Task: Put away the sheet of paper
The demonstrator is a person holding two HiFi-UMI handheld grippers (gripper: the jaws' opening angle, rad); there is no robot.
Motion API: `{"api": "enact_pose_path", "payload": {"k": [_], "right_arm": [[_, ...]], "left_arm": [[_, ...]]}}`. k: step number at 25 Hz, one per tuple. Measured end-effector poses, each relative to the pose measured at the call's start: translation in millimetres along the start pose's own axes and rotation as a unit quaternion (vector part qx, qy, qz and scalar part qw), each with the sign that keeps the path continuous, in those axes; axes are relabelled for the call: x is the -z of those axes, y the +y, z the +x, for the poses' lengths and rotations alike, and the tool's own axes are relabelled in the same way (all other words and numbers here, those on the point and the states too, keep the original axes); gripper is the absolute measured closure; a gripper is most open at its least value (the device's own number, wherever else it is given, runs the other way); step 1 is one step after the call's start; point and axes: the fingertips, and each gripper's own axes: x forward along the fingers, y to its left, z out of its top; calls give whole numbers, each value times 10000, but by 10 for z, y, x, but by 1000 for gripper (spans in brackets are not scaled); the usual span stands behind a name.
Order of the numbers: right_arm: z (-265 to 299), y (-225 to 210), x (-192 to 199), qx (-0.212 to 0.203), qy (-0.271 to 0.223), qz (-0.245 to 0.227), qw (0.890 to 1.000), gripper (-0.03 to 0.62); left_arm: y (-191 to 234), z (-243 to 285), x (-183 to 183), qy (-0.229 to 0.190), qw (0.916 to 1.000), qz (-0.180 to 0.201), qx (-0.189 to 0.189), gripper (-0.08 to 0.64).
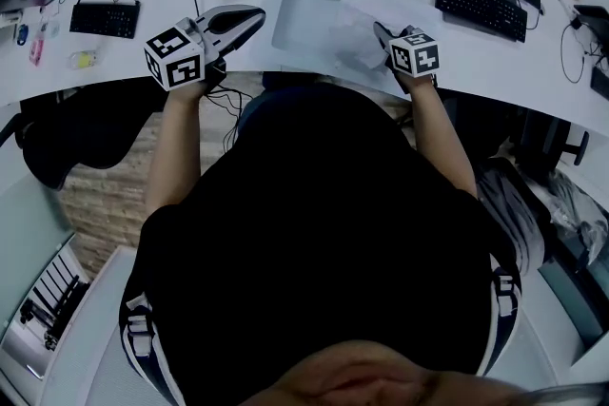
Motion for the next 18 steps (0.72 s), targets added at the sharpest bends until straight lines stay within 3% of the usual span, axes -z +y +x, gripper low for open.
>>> {"api": "enact_pose_path", "payload": {"k": [18], "right_arm": [[498,-151,419,-223,599,574,9963,577]], "left_arm": [[188,-74,24,156,9998,-94,-53,538]]}}
